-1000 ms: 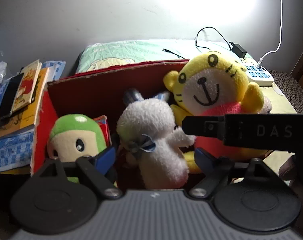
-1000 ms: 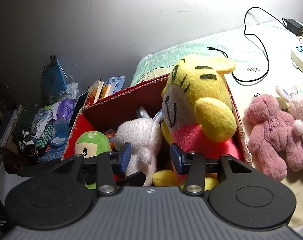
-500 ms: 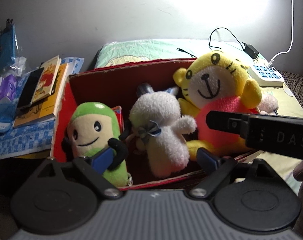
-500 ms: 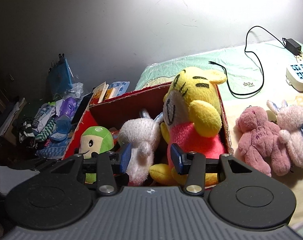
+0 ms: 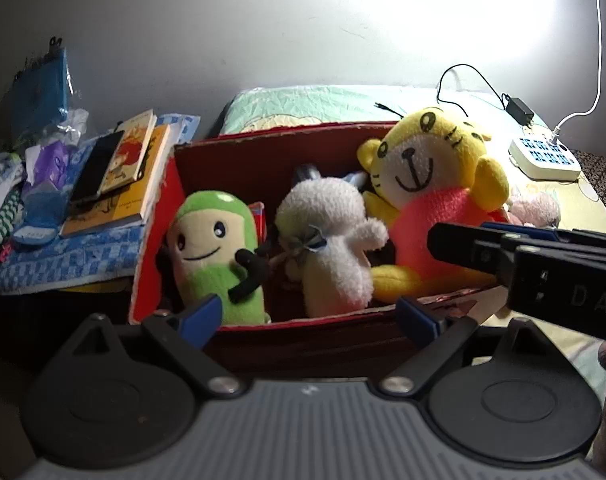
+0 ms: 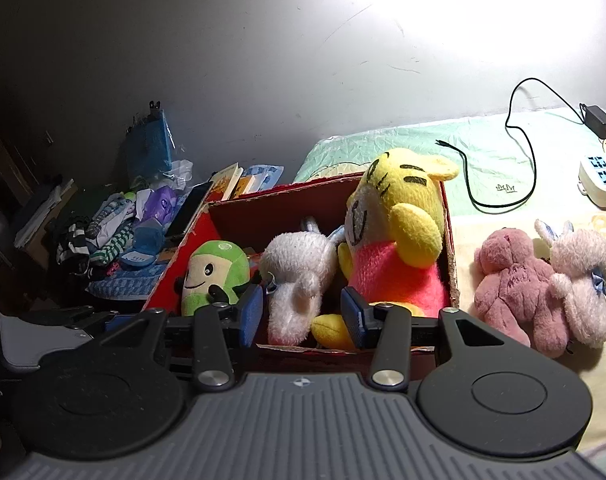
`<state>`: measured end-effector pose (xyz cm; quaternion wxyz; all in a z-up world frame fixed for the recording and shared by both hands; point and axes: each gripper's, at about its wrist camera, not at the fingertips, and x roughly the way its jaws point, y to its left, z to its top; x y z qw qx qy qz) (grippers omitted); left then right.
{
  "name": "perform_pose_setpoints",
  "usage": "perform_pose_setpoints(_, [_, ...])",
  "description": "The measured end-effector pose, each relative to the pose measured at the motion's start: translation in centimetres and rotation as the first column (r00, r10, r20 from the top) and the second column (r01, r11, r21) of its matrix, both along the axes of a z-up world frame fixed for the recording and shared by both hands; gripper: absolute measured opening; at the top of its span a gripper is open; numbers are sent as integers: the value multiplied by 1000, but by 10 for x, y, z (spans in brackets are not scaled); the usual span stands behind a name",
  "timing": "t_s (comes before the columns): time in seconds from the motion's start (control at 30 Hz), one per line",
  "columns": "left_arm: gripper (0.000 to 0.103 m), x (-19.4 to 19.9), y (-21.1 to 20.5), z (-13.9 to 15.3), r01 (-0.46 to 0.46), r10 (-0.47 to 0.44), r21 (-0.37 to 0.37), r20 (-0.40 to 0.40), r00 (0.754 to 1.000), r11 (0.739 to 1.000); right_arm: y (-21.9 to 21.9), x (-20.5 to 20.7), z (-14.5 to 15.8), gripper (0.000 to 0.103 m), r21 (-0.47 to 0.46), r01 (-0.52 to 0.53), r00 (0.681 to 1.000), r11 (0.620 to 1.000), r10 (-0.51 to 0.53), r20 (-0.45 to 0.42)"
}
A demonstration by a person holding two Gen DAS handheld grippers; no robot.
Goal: Organize objects
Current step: 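Lower the white bunny into the red box and open the right gripper, then move the right gripper back toward the pink bear and remaining white bunny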
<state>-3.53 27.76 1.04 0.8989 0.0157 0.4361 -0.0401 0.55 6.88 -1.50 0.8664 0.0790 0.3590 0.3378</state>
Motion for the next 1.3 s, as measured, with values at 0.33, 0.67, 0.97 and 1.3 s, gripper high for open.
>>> perform_pose_setpoints(0.33, [94, -10, -8, -12, -33, 34, 32, -38, 999, 999, -10, -12, -5, 47, 3, -30, 999, 1000, 30, -20])
perform_pose_setpoints(0.67, [94, -12, -17, -25, -24, 27, 45, -77, 997, 999, -12, -21, -12, 48, -41, -22, 1000, 999, 22, -8])
perform_pose_setpoints(0.97, [94, -9, -22, -34, -6, 10, 45, -106, 994, 999, -15, -23, -17, 52, -67, 9, 1000, 998, -9, -9])
perform_pose_setpoints(1.3, [94, -7, -30, -45, 19, -12, 51, -143, 990, 999, -18, -21, -26, 52, -94, 40, 998, 995, -44, -41])
